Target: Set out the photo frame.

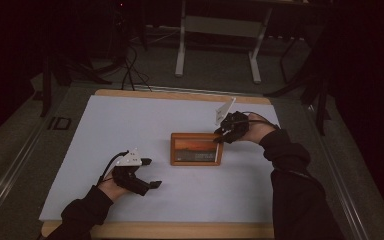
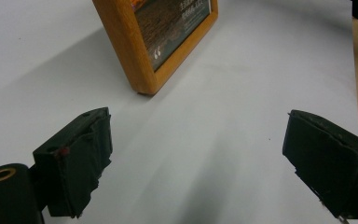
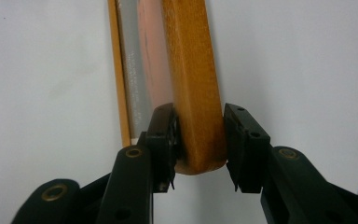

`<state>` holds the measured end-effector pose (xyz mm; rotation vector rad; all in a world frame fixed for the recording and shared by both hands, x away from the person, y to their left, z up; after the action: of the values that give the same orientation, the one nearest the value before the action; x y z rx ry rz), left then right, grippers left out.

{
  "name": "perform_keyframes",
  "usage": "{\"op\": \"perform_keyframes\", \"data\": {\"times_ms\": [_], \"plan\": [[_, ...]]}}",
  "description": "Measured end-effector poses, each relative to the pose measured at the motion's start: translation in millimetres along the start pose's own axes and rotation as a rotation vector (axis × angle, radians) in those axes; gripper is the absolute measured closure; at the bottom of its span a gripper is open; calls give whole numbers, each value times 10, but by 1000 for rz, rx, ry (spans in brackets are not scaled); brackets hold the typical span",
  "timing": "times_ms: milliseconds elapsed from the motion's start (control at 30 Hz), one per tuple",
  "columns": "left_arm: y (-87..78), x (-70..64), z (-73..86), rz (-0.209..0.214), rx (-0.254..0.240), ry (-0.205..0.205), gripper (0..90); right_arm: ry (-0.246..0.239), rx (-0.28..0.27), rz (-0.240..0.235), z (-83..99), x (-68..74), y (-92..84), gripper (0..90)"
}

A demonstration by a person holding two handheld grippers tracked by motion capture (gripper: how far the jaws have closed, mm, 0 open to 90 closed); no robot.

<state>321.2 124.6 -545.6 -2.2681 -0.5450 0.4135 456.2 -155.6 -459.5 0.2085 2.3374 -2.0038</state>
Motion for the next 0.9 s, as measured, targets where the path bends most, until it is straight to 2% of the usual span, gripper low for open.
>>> {"op": "perform_keyframes", "data": {"times_ms": [267,467,900], "plan": [[13,1,13,6,4,-5,88,18,44,-33,-43,-90,31,637],[14,-3,19,11,4,-5,87,18,83,-31,-79,-119,41,621],[11,-2,19,11,2,-5,87,56,78,-25,-84,-104,50,607]]}}
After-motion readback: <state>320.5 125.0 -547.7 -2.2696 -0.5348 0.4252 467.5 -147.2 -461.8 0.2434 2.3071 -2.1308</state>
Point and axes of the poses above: each handheld gripper's, and its own axes: y roughly forward along the jaws, z roughly out of its underside, x roughly to its left, the point moved 5 cm from there along y, roughly forward along the jaws, and after that the axes turned 15 degrees about x, right-handed, at the moved point
